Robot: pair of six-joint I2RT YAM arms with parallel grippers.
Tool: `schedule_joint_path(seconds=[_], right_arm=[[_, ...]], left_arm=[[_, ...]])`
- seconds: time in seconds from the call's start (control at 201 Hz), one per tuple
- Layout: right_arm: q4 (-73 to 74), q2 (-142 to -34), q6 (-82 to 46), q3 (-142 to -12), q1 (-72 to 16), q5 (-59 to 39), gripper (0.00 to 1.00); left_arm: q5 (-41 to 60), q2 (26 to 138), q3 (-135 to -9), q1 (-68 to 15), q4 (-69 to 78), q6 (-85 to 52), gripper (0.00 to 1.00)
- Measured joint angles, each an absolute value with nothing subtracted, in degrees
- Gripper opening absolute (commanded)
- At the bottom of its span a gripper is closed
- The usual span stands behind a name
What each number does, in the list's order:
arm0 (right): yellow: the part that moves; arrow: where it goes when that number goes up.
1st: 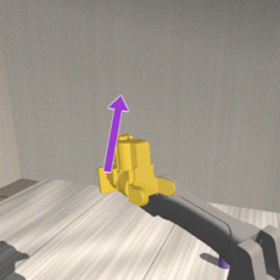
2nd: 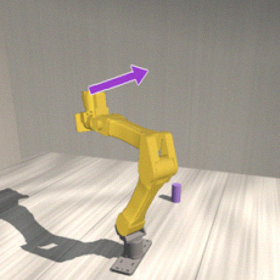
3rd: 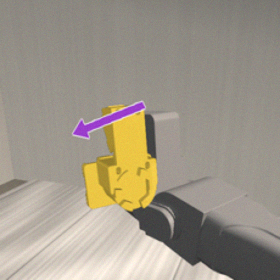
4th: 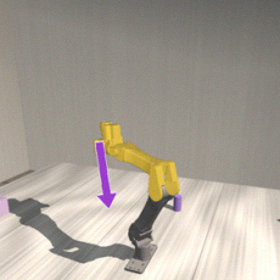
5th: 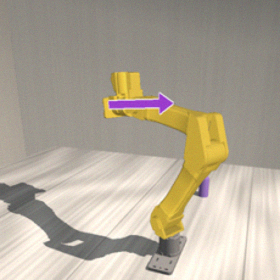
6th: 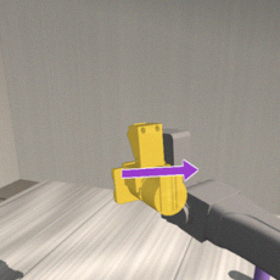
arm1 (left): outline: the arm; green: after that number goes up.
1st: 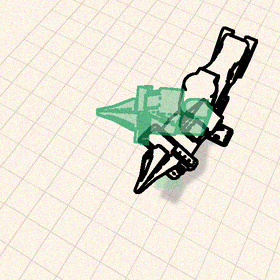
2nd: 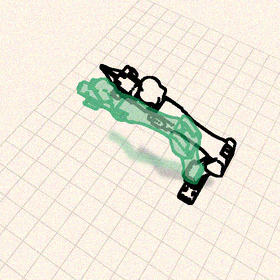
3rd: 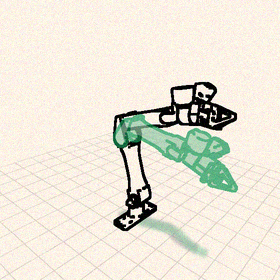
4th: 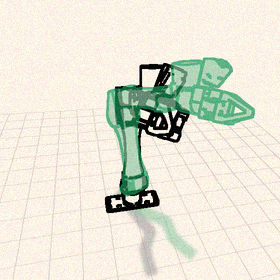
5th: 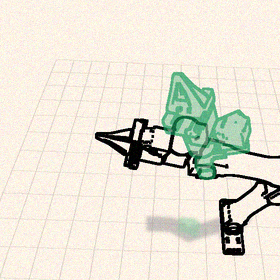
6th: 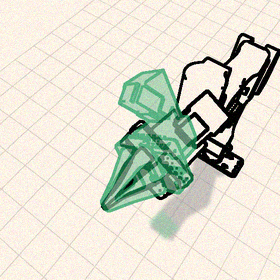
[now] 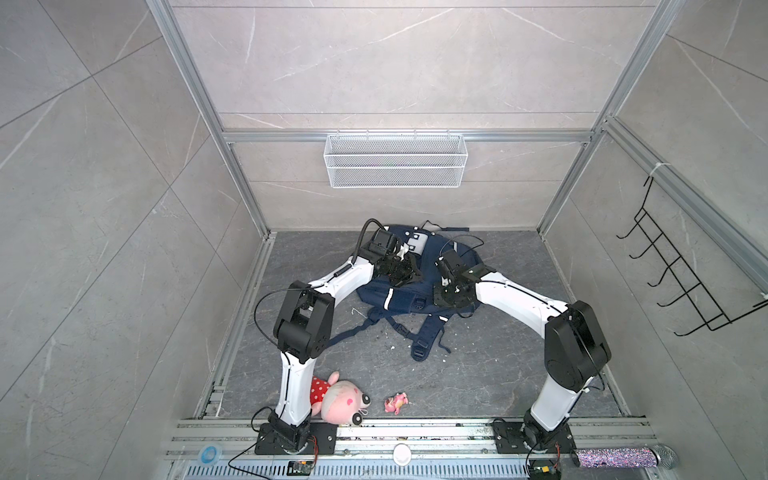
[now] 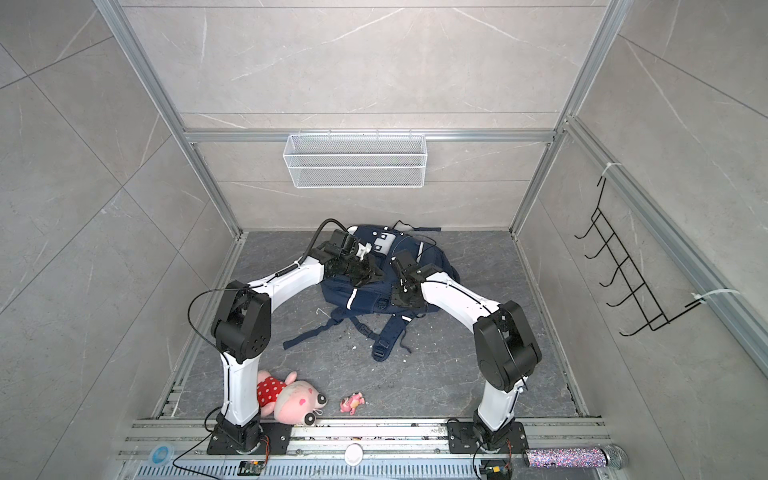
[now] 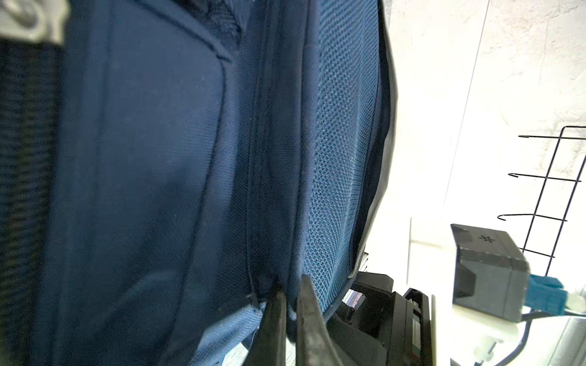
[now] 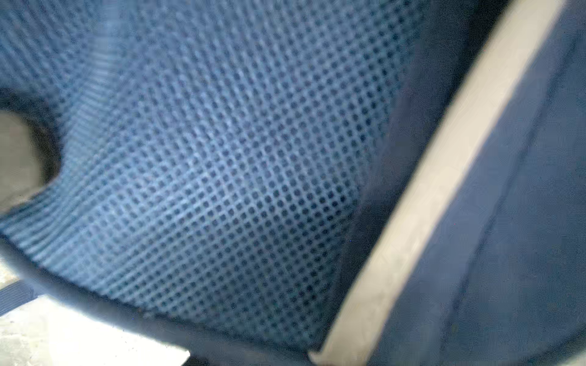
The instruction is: Pack the student bag
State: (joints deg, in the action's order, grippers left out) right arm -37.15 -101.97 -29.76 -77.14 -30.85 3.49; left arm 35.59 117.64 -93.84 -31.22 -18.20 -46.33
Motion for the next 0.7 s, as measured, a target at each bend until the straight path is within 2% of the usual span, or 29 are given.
schedule_joint_path(seconds=[0.169,0.702], right_arm=[[-37.28,-101.89,-29.71,-77.65,-30.85,3.64,0.48],[-36.23,-99.74,-29.06,-78.00,-30.79,5.91,0.45]], left_arm=[[36.27,118.15,-93.84,-31.20,-17.58,-46.35,0.00],[37.15,118.50,-93.84,-31.18,-17.08,-46.72,0.00]])
